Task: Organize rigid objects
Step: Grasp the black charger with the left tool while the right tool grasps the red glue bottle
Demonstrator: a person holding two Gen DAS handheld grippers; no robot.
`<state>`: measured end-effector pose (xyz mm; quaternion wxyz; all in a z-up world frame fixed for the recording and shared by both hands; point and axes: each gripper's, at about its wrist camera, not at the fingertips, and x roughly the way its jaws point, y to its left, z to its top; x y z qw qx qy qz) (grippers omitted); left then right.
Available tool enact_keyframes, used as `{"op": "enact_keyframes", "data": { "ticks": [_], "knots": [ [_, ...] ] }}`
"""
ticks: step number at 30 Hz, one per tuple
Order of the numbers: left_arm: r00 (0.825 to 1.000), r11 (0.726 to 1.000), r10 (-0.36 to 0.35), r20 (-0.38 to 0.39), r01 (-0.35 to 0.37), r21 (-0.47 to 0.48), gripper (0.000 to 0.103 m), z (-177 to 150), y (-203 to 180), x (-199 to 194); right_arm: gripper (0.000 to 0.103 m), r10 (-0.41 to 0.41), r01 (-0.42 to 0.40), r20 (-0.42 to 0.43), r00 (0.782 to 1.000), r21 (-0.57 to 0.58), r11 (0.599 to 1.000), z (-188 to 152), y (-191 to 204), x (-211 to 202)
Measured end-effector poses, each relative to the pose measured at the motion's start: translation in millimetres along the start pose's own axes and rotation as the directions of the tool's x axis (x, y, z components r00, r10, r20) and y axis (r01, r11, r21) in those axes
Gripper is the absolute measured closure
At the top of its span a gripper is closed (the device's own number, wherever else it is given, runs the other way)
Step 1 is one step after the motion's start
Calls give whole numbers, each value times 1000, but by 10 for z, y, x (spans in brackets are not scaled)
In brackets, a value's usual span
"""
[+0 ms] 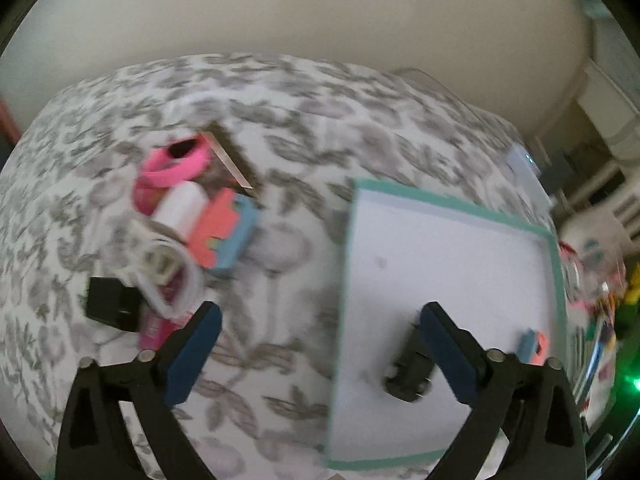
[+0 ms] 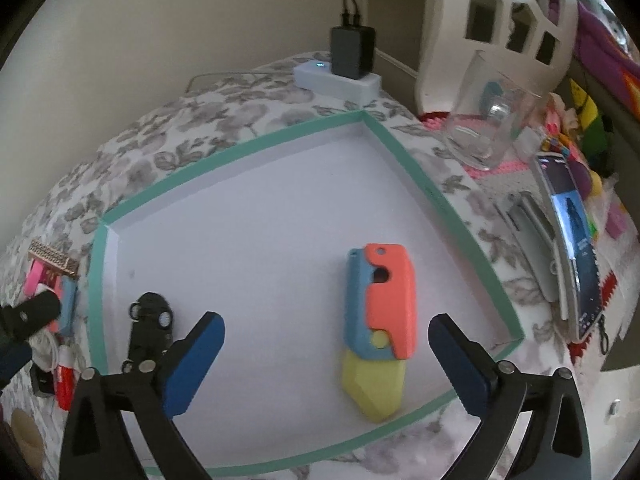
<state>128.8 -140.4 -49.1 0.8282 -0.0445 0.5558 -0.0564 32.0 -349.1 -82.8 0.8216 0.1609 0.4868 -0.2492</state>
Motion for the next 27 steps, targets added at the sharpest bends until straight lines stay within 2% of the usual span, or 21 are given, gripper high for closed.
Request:
{"op": "enact_keyframes", "data": {
  "ticks": [6, 10, 14, 16, 22, 27],
  "knots": [
    [997, 992, 53, 53, -47, -113, 0, 170, 507, -104, 0, 54, -53, 48, 997, -17, 998, 72, 151, -150],
    [992, 979, 60, 113, -37, -200, 0, 282, 887, -247, 0, 74, -67, 105, 992, -62, 996, 203, 357, -371],
    [973, 957, 90, 212, -26, -288, 0, 354, 1281, -426, 0, 114, -96, 146, 983, -119, 988, 315, 652, -533],
    [966, 948, 104, 238, -24, -317, 0, 382, 1446, -474, 0, 152, -127, 162, 975, -150, 980, 357, 821, -598],
    [961, 933, 201, 189, -129, -335, 0, 483, 1823, -461, 0, 243, -202, 133, 961, -263, 943, 397, 1484, -676],
    [966, 924, 229, 116, -179, -338, 0, 452, 2024, -374, 0, 312, -285, 38, 949, -315, 905, 241, 1966, -528]
  ]
}}
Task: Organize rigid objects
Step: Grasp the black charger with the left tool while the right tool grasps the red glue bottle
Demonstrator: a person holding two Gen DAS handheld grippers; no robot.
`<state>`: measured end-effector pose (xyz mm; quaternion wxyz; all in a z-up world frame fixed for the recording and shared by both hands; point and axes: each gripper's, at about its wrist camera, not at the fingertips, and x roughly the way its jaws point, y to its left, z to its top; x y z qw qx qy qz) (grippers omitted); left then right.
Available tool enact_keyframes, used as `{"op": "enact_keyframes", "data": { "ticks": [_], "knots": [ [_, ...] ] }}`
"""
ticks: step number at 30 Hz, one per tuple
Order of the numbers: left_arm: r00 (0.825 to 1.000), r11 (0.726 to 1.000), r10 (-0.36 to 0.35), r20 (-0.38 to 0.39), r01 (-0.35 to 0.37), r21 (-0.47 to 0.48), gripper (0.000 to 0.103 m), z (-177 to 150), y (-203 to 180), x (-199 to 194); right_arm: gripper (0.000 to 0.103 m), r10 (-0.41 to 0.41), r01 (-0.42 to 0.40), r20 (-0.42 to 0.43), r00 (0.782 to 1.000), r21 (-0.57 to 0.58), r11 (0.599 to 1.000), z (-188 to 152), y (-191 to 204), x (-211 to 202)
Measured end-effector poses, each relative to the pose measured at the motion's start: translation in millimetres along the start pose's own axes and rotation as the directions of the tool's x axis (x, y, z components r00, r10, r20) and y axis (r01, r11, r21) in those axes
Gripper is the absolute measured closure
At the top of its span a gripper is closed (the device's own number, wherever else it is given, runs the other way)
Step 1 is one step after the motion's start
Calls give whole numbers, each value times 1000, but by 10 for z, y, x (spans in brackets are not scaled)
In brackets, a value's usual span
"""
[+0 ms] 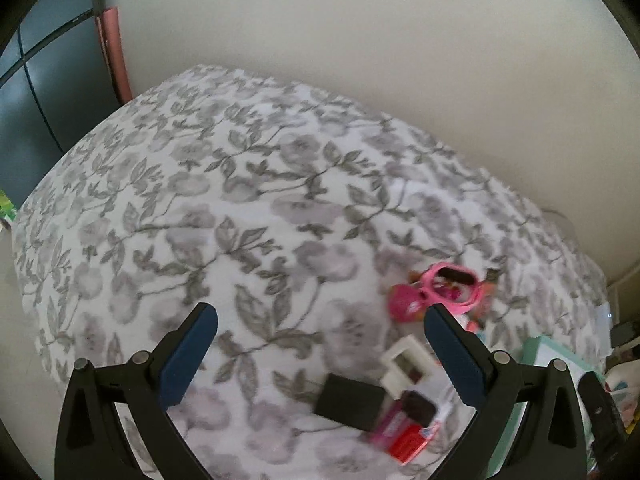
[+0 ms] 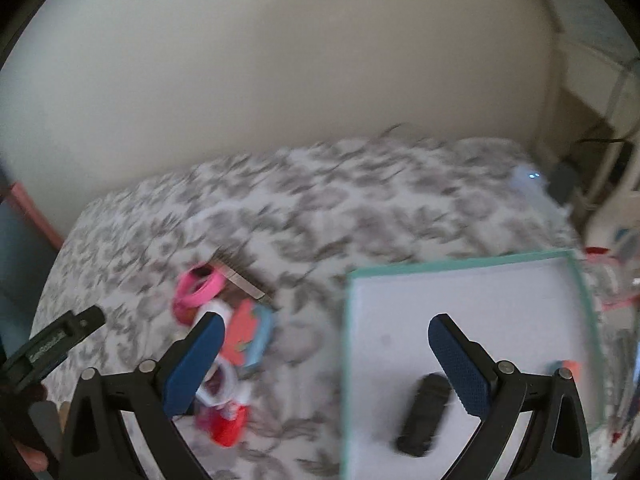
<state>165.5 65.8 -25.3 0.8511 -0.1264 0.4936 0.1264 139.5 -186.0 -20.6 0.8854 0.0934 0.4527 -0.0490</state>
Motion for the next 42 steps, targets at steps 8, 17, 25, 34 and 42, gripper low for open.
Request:
{"op": "enact_keyframes", "data": {
  "ticks": [8, 17, 25, 34, 42],
  "knots": [
    [983, 1000, 3, -184, -8, -27, 0, -188, 107, 414, 0, 9, -26, -178, 984, -92, 995, -422, 374, 575],
    [960, 1000, -4, -281, 8, 13, 0, -356, 13, 625, 8, 8, -40, -283, 959, -107, 994, -691, 451, 815],
    [951, 997, -10, -308, 31, 64, 0, -405, -103, 663, 19, 14, -58, -306, 952, -137, 989, -755, 570, 786],
    [952, 992, 15, -306, 24, 124, 0, -475, -204, 621, 24, 10, -70, -340, 940, -165, 984, -820, 711, 897],
    [942, 992, 37, -333, 6, 126, 3, -560, -192, 723, 36, -26, -52, -353, 935, -209, 976, -825, 724, 914]
  ]
}}
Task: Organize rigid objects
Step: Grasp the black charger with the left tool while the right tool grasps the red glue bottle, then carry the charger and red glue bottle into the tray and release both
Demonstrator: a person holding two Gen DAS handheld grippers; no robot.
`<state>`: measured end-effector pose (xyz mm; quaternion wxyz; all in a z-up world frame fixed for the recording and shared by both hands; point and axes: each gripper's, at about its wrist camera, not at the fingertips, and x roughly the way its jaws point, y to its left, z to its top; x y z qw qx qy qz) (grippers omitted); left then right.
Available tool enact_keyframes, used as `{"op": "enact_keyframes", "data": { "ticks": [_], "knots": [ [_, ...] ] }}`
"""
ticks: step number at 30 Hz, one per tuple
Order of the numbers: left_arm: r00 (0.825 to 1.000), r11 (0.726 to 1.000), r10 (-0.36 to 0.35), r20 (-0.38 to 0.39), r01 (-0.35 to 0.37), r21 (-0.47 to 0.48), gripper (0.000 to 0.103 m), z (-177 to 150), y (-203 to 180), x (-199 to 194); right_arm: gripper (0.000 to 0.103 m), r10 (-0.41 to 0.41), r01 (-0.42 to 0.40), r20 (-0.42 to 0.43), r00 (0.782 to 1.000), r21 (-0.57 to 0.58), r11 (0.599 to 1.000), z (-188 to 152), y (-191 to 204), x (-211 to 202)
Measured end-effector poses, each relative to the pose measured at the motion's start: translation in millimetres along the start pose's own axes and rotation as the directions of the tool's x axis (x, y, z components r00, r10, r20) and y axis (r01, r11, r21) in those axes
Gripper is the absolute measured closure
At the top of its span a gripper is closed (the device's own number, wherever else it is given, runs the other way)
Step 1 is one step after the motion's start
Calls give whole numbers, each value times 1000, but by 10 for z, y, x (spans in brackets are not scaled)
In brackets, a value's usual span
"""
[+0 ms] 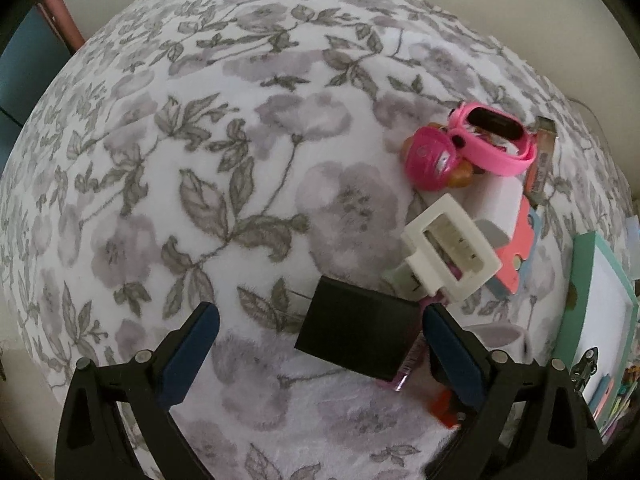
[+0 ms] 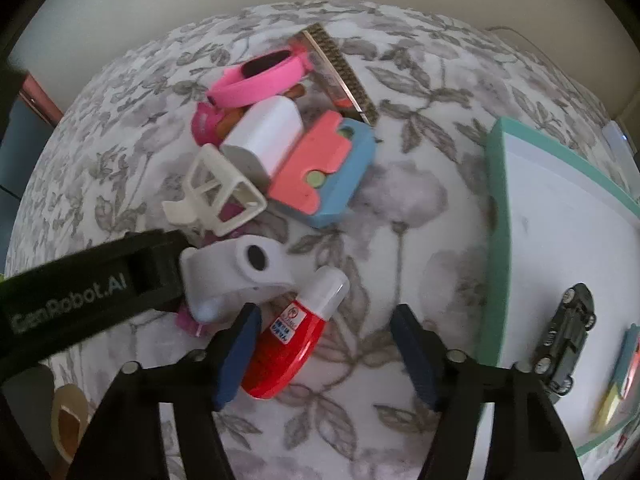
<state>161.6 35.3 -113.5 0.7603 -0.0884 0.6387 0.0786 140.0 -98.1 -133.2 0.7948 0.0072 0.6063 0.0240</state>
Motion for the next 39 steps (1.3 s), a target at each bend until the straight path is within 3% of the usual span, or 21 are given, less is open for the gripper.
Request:
{"op": "enact_keyframes", "data": {
  "ticks": [2, 4, 8, 12, 17, 23, 29, 39],
  "knots": [
    [1000, 1000, -8, -9, 8, -13, 8, -13, 25, 42, 36, -2, 2, -6, 1000, 17, 1000, -6, -91, -22],
    [1000, 999, -22, -11, 21, -25, 25, -18, 41, 47, 40, -5, 5, -14, 1000, 33, 999, -6, -162, -20],
    [1000, 999, -16, -10, 16, -37, 35, -27, 80, 77, 45, -8, 10, -21, 1000, 66, 998, 10, -269, -31],
    [1000, 999, -9, -5, 9, -35, 35, -44, 101, 120, 47, -18, 19, -23, 1000, 60, 998, 11, -285, -29],
    [1000, 1000, 24, 1, -24, -13, 35, -22, 81, 159, 47, -96, 96, -14, 995, -14, 995, -42, -107, -10],
    [999, 999, 42, 3, -41, -7, 35, -60, -60, 133, 51, -85, 85, -4, 996, 0, 996, -55, -126, -23],
    [999, 999, 47, 8, -47, -9, 35, -47, -116, 188, 74, -69, 69, 0, 998, 38, 997, -84, -327, -102],
    [998, 998, 52, 21, -52, -19, 35, -64, -119, 194, 74, -13, 13, -6, 1000, 83, 996, -114, -549, -173]
  ]
}}
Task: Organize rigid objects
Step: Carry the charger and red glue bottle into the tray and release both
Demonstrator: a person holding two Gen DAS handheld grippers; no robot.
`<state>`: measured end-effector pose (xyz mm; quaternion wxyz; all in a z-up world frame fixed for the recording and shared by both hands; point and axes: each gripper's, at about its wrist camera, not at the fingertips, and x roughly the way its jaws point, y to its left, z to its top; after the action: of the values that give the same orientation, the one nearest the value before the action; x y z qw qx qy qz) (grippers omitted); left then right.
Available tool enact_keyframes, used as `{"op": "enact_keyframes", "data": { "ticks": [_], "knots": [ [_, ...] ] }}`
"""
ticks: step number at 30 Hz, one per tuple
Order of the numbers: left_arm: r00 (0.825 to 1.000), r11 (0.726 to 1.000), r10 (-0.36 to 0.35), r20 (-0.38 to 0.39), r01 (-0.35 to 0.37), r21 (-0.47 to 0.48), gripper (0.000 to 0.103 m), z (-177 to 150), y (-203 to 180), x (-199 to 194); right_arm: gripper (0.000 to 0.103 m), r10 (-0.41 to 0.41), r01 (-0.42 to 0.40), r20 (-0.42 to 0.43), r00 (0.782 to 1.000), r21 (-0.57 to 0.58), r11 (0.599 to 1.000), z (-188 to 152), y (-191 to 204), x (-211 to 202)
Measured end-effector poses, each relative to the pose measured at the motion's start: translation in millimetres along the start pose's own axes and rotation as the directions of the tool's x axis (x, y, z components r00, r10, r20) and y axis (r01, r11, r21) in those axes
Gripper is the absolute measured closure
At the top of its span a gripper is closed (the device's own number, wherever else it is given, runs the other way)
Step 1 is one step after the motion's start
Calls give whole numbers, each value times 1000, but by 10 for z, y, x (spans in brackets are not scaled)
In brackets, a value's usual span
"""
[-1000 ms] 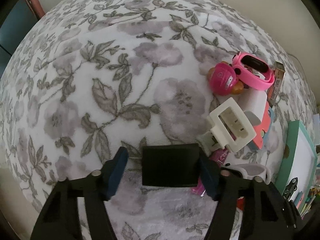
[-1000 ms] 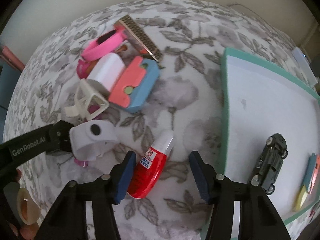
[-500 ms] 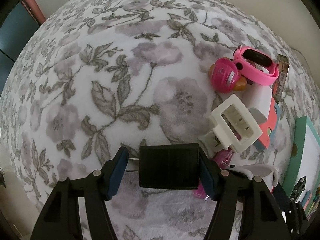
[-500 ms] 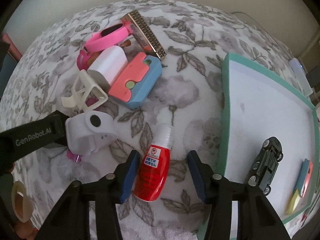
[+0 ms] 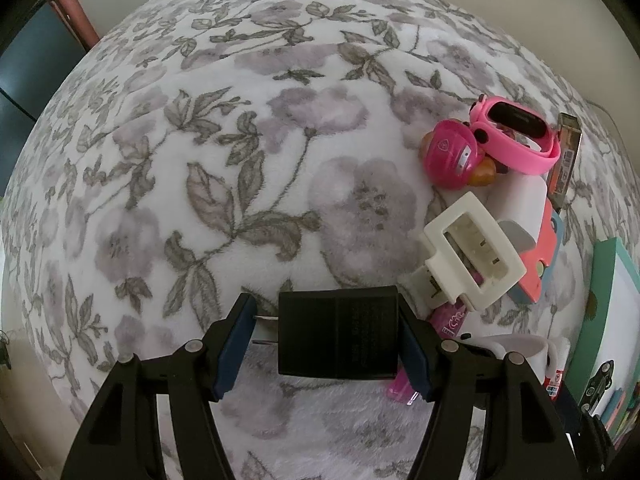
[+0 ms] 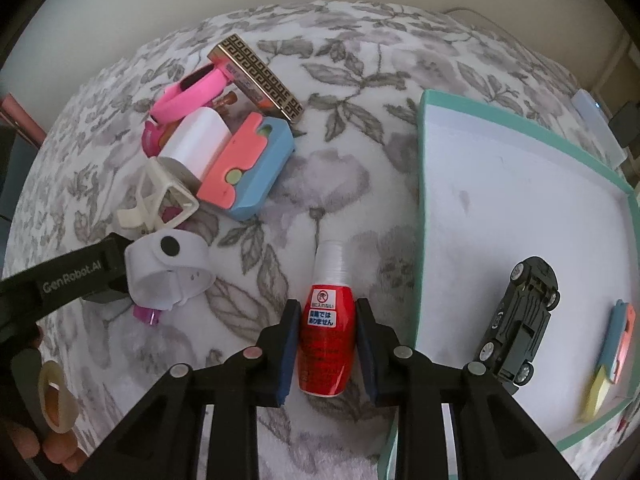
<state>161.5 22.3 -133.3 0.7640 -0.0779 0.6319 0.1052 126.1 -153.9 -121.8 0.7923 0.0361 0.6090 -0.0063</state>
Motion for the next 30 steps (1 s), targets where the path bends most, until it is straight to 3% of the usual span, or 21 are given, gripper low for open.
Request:
{"op": "enact_keyframes", "data": {
  "ticks": [8, 17, 23, 30],
  "knots": [
    [1000, 1000, -3, 3, 3, -3, 35, -14, 6, -88, 74, 80, -79, -11, 997, 84, 993, 25, -139, -38],
    [997, 1000, 12, 71, -11, -26, 35, 69, 89, -352, 74, 126, -124, -10, 992, 119, 985, 27, -215, -81],
    [988, 1000, 7, 153, -2, -29, 35, 156, 136, -625, 74, 156, -166, 81, 984, 130, 978, 110, -377, -452],
    [964, 997, -72, 257, 63, 43, 35, 124, -138, -1014, 74, 96, -132, 214, 972, 163, 978, 178, -632, -928]
  ]
}}
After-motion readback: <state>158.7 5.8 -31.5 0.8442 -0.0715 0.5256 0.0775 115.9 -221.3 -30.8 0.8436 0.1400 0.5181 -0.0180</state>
